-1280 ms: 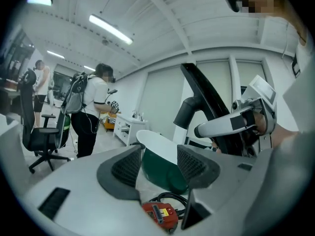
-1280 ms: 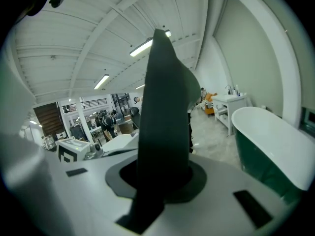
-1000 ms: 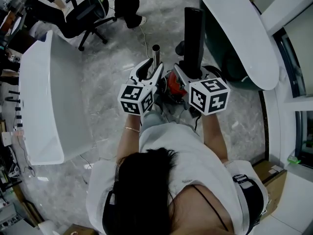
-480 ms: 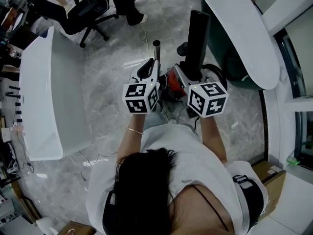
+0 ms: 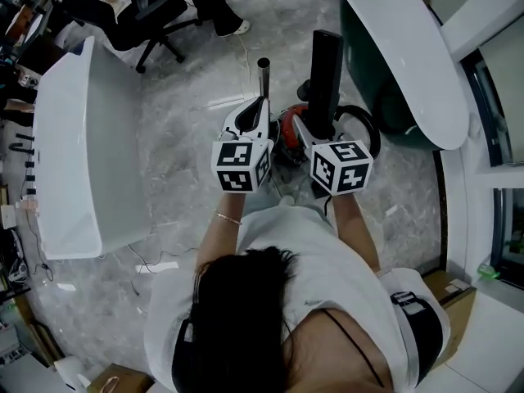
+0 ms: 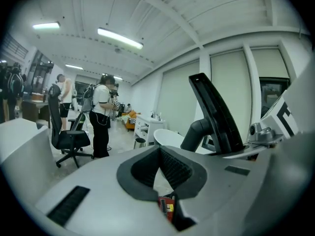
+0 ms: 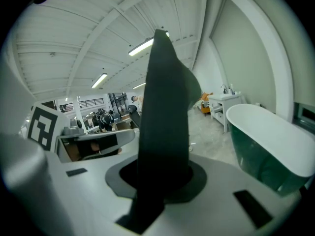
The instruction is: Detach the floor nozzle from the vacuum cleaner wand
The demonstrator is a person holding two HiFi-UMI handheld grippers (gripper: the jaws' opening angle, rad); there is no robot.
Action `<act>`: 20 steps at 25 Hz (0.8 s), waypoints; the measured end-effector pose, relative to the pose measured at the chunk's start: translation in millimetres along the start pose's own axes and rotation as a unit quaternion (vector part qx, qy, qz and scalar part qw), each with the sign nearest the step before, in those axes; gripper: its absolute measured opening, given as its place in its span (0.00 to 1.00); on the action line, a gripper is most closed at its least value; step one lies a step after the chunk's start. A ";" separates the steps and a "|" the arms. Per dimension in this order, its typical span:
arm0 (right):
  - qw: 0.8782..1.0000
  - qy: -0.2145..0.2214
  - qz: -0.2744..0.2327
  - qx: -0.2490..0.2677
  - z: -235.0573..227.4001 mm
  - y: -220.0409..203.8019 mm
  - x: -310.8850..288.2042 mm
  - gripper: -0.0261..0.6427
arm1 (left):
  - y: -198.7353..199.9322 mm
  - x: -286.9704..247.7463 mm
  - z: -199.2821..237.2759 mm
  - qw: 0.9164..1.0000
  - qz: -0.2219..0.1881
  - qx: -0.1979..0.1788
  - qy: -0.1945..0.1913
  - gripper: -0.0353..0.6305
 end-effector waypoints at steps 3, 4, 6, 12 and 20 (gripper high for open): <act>1.000 -0.006 -0.014 0.001 0.7 -2.7 4.2 0.17 | -2.6 6.1 -5.4 1.000 0.000 -0.003 -0.001 0.06; 1.000 -0.011 -0.020 0.006 0.3 -4.5 5.4 0.17 | -2.9 8.3 -7.1 1.000 -0.002 -0.003 -0.001 0.06; 0.999 -0.025 -0.030 0.014 -2.9 -10.5 8.1 0.17 | -3.3 11.7 -10.2 1.000 -0.010 -0.005 0.000 0.06; 0.998 -0.036 -0.045 -0.012 -9.6 -19.9 16.0 0.17 | -8.9 18.0 -17.1 1.000 -0.006 -0.011 0.001 0.06; 0.998 -0.039 -0.046 -0.005 -8.8 -31.8 25.5 0.17 | -18.3 24.9 -32.0 1.000 -0.008 -0.012 0.000 0.06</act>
Point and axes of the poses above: the fingertips, and each gripper's own axes: x backward along the fingers, z to its left, y out of its top, the point moved 3 cm from there along x, backward along the fingers, and after that the axes turned 7 degrees about z, right-handed, at the moved point
